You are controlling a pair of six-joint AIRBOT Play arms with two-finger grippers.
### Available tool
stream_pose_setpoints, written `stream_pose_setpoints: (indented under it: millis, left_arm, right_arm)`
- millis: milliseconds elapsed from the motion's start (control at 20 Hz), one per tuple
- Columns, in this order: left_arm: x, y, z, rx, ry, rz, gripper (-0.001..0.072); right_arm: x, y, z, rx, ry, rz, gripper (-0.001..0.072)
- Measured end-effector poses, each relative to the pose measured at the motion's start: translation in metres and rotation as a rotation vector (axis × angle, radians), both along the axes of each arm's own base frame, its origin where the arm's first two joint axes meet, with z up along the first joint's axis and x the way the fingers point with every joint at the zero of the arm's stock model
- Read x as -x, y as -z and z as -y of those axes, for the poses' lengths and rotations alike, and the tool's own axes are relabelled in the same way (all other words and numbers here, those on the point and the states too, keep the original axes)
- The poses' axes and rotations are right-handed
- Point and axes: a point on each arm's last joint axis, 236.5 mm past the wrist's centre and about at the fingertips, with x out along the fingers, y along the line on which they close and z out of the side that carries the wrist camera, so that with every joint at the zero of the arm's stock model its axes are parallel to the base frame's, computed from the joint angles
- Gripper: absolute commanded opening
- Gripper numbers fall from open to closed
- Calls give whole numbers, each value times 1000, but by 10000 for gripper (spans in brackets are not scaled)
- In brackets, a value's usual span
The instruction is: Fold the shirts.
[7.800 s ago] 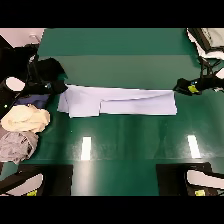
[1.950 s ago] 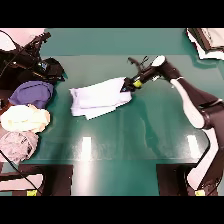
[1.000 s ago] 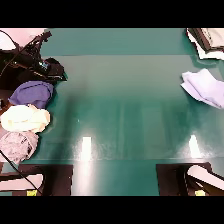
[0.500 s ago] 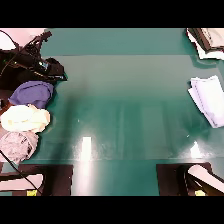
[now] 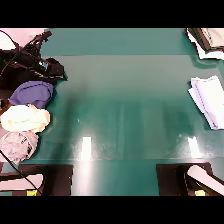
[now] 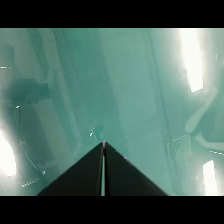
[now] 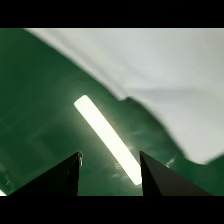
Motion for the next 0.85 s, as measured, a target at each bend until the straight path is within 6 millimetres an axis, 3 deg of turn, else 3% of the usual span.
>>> stream_pose_setpoints:
  millis: [50,150,250,350,450,650,850]
  left_arm:
    - [0,0,0,0,0,0,31]
    - [0,0,0,0,0,2,31]
    - [-2,-1,0,1,-3,9,31]
    - [-4,-2,0,2,-7,18,31]
    - [-5,-2,0,2,-9,23,31]
    - [-6,-2,0,3,-11,26,31]
    - [-7,-2,0,3,-12,27,31]
  right_arm:
    - [-14,-4,-35,-39,-97,19,375]
    - [-30,-11,-101,-89,-283,36,169]
    - [-35,-15,-167,-116,-465,48,16]
    - [-34,-19,-224,-127,-620,72,15]
    - [-29,-22,-268,-129,-734,96,15]
    - [-16,-26,-319,-136,-866,127,15]
    - [-9,-27,-336,-141,-909,134,15]
